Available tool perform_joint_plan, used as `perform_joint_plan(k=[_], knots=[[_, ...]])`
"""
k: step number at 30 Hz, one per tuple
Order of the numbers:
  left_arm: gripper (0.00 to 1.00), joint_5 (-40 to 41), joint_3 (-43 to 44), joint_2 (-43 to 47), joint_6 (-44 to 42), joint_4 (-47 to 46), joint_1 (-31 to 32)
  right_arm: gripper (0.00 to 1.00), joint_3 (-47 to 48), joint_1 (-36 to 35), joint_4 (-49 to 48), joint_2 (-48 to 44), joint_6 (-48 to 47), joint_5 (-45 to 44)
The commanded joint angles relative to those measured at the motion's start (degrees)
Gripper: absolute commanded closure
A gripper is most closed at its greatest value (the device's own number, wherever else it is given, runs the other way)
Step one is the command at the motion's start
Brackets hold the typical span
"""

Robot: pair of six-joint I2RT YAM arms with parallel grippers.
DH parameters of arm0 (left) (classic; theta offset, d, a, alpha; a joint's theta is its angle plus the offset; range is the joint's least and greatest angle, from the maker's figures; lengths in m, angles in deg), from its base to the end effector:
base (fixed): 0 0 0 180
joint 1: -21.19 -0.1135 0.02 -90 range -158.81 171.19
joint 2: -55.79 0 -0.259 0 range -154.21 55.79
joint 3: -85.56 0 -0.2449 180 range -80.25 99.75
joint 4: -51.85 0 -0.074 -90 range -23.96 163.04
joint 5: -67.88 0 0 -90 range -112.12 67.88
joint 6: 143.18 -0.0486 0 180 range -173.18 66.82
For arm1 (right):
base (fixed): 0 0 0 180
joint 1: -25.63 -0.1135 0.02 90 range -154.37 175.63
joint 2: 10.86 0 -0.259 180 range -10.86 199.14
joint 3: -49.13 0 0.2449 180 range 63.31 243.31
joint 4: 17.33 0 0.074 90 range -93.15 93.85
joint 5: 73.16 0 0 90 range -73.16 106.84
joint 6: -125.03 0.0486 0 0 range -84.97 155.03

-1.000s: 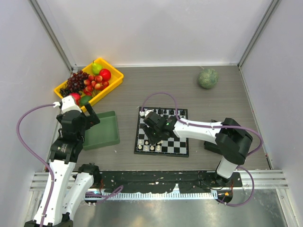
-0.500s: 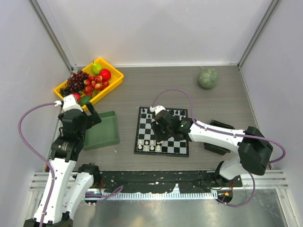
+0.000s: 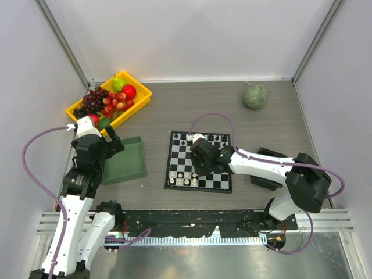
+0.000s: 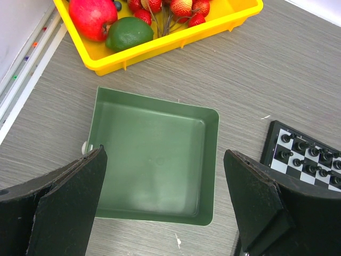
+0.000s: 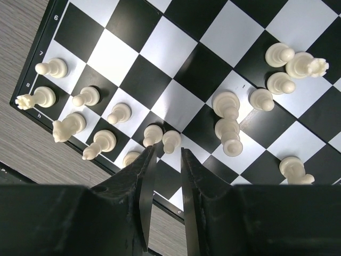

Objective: Set up the chess pieces on the board

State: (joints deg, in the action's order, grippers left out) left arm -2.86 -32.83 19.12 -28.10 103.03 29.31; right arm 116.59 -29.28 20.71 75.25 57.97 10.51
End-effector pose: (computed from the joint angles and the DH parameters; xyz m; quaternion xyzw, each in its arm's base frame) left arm 0.1427 -0.0042 0.3184 -0.2108 0.8150 -0.0126 0.5396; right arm 0.1778 0.2437 0.1914 -0.2482 0.9240 0.1387 0.2559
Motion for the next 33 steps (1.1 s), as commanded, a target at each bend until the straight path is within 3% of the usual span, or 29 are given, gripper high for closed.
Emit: perform_joint_plan(k=[1,8,20,33], knots=[[0.01,-0.20,0.48,-0.16,0.06,-2.28,-0.30,0.69,1.04,-0.28,-0.13,0.99,1.14,-1.32],[0.01,-0.02,0.48,-0.16,-0.03,-2.19,-0.30,0.71,1.57,-0.19,-0.65,2.22,0.88,-1.58],[0.01,0.16,0.48,-0.16,-0.21,-2.19,-0.30,0.82,-0.01,-0.19,1.45,0.74,0.18,-1.32],[0.01,0.16,0.39,-0.07,-0.21,-2.19,-0.30,0.82,-2.30,-0.19,2.60,-1.91,0.70,-0.97]])
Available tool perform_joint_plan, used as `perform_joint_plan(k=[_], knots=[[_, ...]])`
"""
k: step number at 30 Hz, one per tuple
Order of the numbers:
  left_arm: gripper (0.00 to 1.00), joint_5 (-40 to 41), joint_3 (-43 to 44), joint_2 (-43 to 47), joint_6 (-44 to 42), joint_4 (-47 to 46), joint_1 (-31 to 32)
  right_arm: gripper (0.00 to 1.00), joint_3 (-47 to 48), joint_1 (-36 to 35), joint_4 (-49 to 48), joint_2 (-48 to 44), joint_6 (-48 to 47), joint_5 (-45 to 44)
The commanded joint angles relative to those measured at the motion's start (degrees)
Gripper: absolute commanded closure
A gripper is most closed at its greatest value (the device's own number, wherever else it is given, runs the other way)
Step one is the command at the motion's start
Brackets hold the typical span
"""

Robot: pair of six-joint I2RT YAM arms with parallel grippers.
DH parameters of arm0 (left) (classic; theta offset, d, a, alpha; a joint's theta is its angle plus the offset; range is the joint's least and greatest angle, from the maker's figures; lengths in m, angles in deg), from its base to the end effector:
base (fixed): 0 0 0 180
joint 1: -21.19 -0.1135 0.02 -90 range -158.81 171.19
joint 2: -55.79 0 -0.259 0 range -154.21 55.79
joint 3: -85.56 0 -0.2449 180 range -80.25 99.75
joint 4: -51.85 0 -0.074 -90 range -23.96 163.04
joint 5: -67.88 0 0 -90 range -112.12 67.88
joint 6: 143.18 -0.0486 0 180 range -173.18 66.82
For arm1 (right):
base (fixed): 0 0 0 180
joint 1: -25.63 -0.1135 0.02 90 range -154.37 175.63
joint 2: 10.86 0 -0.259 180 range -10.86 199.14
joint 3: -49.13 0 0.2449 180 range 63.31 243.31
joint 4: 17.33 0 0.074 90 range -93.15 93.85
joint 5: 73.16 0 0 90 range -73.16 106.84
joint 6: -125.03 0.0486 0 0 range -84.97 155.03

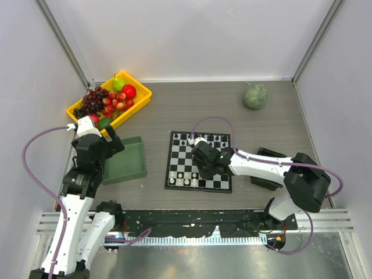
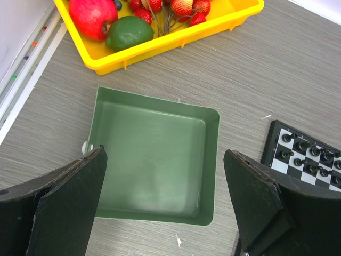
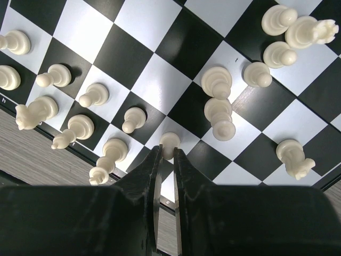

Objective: Set up the chess pieces on the board

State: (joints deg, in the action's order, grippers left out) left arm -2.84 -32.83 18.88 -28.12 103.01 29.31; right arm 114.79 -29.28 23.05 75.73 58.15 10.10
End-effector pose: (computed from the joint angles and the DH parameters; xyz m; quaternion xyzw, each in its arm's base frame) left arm 0.1436 -0.0043 0.3180 -0.2107 0.8160 -0.0118 0.5381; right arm 0.1725 0.2357 0.1773 -0.2509 0.9342 0.1115 0.2280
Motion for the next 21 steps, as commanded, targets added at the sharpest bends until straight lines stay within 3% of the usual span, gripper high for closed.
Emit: perform_joint_plan(k=[1,5,8,14,21], knots=[[0.01,0.05,0.22,0.17,-0.27,-2.17,-0.21,0.82,-0.59,-0.19,0.09,-2.30,0.44,-0.47],[0.01,0.05,0.31,-0.01,-0.19,-2.08,-0.30,0.81,-0.07,-0.19,-0.27,-1.68,0.44,-0.20],[0.01,0.13,0.22,0.08,-0.19,-2.08,-0.30,0.72,0.19,-0.19,-0.27,-2.12,0.44,-0.37],[0.01,-0.04,0.65,-0.01,0.16,-2.87,-0.30,0.63,2.21,-0.19,0.26,-3.88,-0.35,-0.73],[0.01,-1.45,1.35,-0.89,-0.09,-3.32,-0.30,0.57,6.52,0.59,3.41,-5.20,-2.02,-7.66]])
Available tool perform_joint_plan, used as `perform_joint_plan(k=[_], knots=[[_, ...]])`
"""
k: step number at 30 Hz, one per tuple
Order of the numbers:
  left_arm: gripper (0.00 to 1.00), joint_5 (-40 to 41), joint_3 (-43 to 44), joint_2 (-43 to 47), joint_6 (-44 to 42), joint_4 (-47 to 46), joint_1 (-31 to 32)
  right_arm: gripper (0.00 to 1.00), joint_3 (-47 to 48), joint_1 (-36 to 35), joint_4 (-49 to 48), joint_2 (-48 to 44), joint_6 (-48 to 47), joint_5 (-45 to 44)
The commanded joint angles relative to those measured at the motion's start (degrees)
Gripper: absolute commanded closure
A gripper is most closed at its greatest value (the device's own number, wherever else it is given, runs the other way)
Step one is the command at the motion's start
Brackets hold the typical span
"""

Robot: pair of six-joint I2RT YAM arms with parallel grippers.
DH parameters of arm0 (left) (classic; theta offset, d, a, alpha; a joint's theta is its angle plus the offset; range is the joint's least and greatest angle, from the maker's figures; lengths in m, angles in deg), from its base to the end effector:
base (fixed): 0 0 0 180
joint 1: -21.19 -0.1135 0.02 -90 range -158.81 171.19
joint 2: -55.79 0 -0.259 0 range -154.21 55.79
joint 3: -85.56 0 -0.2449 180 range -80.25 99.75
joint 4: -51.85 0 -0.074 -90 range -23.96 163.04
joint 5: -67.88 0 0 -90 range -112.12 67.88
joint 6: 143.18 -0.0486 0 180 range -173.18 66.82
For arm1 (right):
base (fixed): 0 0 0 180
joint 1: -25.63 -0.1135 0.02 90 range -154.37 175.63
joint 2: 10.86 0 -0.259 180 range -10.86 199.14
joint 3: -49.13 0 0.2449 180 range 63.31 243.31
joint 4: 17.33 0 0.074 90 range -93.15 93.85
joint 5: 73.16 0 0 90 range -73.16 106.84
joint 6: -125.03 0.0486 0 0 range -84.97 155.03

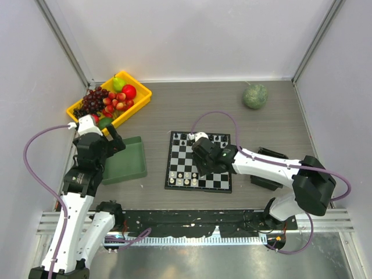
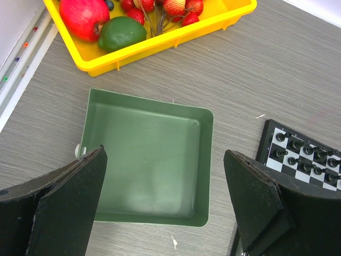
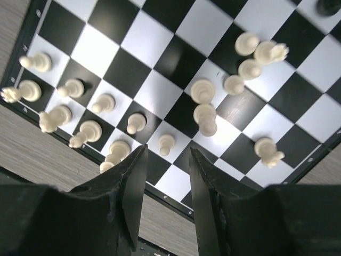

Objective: Set up the chess pieces on the board

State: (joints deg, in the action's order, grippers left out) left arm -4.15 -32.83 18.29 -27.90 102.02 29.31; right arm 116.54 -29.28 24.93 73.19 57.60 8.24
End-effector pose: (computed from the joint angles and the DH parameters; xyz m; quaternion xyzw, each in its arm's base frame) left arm 0.1467 -0.0058 0.3184 -0.2068 0.8162 -0.0234 0.5390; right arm 0.1731 0.2338 0.1965 -0.2482 0.9283 0.1109 0.2537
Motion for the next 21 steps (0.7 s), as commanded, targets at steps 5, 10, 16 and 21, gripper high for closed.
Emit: perform_joint_plan(k=[5,10,16,21], knots=[[0.01,0.92,2.33,1.02,-1.28,-1.27,-0.30,0.55,7.94,3.76,2.86,0.84,-1.65,-6.61],[0.01,1.09,1.63,1.72,-0.76,-0.83,-0.30,0.55,7.85,5.70,1.55,2.26,-2.35,-4.76],[0.01,1.27,1.19,1.55,-0.49,-0.66,-0.21,0.56,6.27,6.57,0.93,1.29,-2.97,-3.27],[0.01,1.62,1.10,1.20,-0.49,-0.66,-0.21,0.55,5.13,6.57,0.84,1.03,-2.70,-0.19]])
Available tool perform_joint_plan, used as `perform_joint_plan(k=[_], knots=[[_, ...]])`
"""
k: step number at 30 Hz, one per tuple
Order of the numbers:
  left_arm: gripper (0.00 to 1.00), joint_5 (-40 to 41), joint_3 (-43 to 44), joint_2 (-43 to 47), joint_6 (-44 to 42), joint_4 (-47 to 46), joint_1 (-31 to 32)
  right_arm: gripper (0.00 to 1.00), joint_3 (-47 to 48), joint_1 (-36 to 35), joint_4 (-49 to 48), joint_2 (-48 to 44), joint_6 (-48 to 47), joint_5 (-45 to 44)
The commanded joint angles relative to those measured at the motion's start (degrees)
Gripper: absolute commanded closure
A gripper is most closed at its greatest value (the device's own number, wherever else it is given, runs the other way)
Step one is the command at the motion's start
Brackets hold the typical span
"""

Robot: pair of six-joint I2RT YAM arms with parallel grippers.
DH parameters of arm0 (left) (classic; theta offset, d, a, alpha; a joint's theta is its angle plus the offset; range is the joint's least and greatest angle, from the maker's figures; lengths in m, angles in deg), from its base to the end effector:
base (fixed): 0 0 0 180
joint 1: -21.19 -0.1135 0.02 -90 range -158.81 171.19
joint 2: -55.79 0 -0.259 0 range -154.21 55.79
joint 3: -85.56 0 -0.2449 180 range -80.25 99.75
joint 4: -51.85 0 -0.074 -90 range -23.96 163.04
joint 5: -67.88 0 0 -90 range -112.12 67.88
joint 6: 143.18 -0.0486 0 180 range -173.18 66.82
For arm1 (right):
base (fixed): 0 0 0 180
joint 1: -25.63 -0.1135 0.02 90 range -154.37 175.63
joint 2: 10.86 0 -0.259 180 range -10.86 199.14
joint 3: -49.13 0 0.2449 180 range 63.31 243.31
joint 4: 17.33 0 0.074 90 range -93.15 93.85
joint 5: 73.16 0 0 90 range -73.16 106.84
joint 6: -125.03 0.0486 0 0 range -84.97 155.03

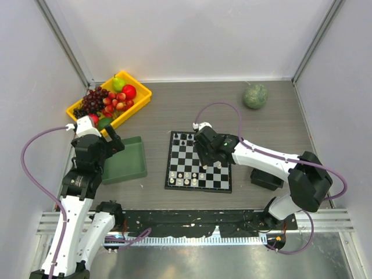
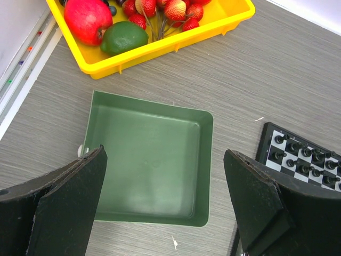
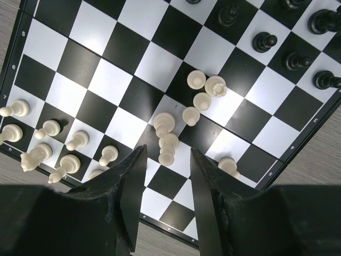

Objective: Set up the chess pieces on the board

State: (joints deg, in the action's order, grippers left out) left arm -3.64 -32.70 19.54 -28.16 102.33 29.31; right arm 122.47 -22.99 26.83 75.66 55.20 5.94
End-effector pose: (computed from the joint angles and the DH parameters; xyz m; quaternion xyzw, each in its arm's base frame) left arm 0.1418 -0.0047 0.3213 -0.2077 0.8107 -0.0215 0.5470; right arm 0.2108 0.2253 0.2137 -0.2089 0.9326 0.0829 0.2824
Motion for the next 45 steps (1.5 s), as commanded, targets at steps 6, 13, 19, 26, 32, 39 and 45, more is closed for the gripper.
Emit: perform_joint_plan(k=[6,13,19,26,32,39,45], knots=[[0.01,0.77,1.14,-0.49,-0.23,-1.40,-0.30,0.55,-0.97,0.37,-0.89,-1.35,-0.30,1.84],[0.01,1.65,1.23,0.04,-0.49,-0.87,-0.30,0.55,-1.58,2.74,0.96,-5.04,-0.39,-1.32],[0.01,1.30,1.14,0.04,-0.41,-1.14,-0.30,0.55,-4.57,5.38,1.14,-8.91,-0.30,-0.45],[0.01,0.50,1.49,-0.66,-0.14,-1.05,-0.30,0.55,-5.01,5.38,-3.78,-7.42,1.63,8.95],[0.01,0.94,0.97,-0.05,-0.14,-1.23,-0.30,0.55,-3.44,5.03,-5.02,-2.60,1.19,12.02],[0.01,1.30,0.97,-0.49,-0.23,-1.22,-0.30,0.56,-2.99,3.53,-5.45,-0.39,1.02,11.07],[0.01,1.03,0.70,-1.02,-0.14,-1.58,-0.30,0.61,-2.73,3.44,-5.72,0.84,0.58,8.53]])
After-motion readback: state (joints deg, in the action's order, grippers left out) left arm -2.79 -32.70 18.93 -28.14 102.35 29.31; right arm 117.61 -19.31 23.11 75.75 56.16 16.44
